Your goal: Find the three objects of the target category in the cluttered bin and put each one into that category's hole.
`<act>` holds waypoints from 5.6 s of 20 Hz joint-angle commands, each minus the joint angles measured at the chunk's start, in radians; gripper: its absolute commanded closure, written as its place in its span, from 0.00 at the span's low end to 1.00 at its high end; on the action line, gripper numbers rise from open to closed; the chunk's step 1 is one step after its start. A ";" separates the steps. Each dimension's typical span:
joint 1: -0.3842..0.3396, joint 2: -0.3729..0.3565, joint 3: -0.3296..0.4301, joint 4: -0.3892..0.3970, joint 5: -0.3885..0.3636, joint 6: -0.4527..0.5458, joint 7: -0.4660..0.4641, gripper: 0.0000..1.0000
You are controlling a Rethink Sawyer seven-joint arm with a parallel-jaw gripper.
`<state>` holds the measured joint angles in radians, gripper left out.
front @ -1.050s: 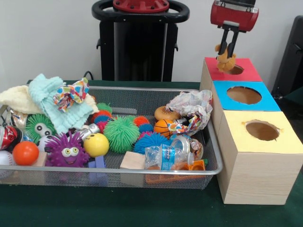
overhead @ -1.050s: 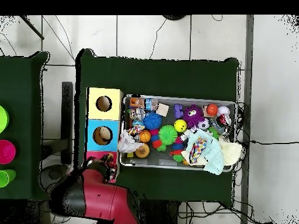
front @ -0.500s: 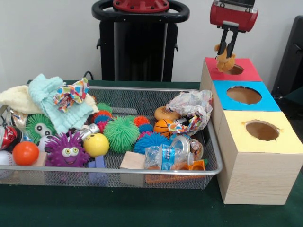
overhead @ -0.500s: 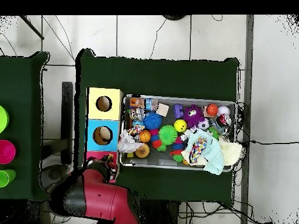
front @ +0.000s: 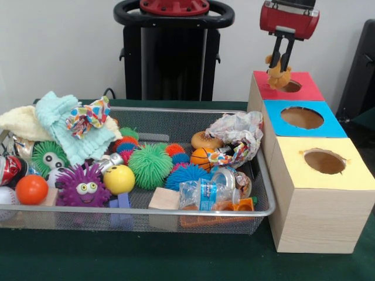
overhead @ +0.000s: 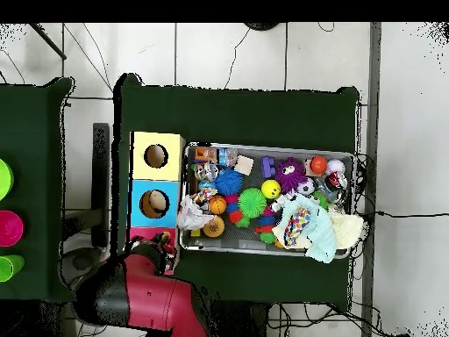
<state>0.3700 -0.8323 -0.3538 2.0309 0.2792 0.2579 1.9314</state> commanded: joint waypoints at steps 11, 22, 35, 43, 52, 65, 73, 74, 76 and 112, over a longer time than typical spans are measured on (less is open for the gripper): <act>-0.105 -0.008 0.175 0.073 0.042 0.024 0.178 1.00; -0.106 -0.017 0.197 0.073 0.057 0.053 0.209 1.00; -0.044 0.004 0.162 0.044 0.088 0.063 0.235 1.00; -0.077 0.026 0.159 0.083 0.046 -0.025 0.186 1.00; -0.197 0.024 0.200 0.143 -0.063 -0.137 0.113 1.00; -0.179 0.025 0.186 0.120 -0.072 -0.107 0.128 1.00; -0.166 0.028 0.192 0.119 -0.049 -0.100 0.152 1.00; -0.164 0.027 0.190 0.118 -0.048 -0.097 0.152 1.00; -0.156 0.026 0.188 0.115 -0.043 -0.093 0.158 1.00; -0.045 0.054 0.126 0.044 0.007 -0.025 0.194 1.00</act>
<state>0.3285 -0.8182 -0.2384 2.1283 0.2531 0.1682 1.9314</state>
